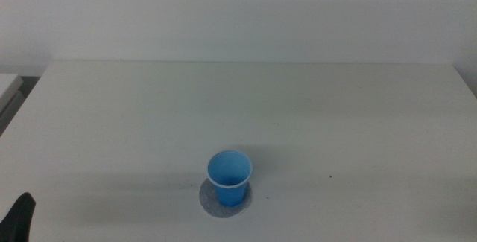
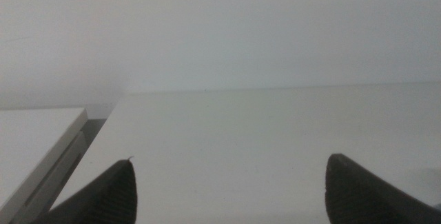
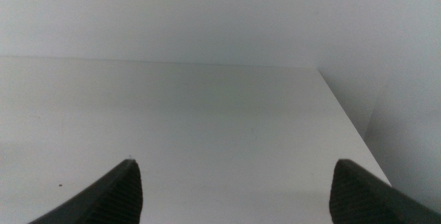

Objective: Place an empty cup on a cup mat.

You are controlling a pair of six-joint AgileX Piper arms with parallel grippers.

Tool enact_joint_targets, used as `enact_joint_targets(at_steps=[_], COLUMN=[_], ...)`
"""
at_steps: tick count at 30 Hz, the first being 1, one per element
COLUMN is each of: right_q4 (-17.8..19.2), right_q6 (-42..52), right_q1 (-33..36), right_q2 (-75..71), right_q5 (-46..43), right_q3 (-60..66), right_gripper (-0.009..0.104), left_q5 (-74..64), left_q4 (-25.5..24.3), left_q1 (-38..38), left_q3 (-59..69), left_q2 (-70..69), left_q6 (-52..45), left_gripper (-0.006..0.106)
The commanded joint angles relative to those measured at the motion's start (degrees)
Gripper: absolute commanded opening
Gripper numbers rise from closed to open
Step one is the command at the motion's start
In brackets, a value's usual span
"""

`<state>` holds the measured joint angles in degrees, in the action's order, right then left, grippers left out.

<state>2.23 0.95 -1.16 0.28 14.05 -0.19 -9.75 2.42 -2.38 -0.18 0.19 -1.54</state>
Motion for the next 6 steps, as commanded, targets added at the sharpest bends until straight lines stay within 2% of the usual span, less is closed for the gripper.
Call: enact_joint_targets(at_steps=[1,6], right_q4=[0.39,0.39], right_q6=[0.23,0.23], right_q1=[0.04,0.04], right_q2=[-0.28,-0.28], right_q5=[-0.38,-0.38], right_q3=[0.19,0.19], right_gripper=[0.093,0.093], left_q5=[1.41,1.41], left_q4=[0.01,0.01], left_q1=[0.07,0.07], left_q3=[0.18,0.18], left_q2=[-0.19,-0.19], left_q6=[0.04,0.04], left_gripper=[0.094,0.094])
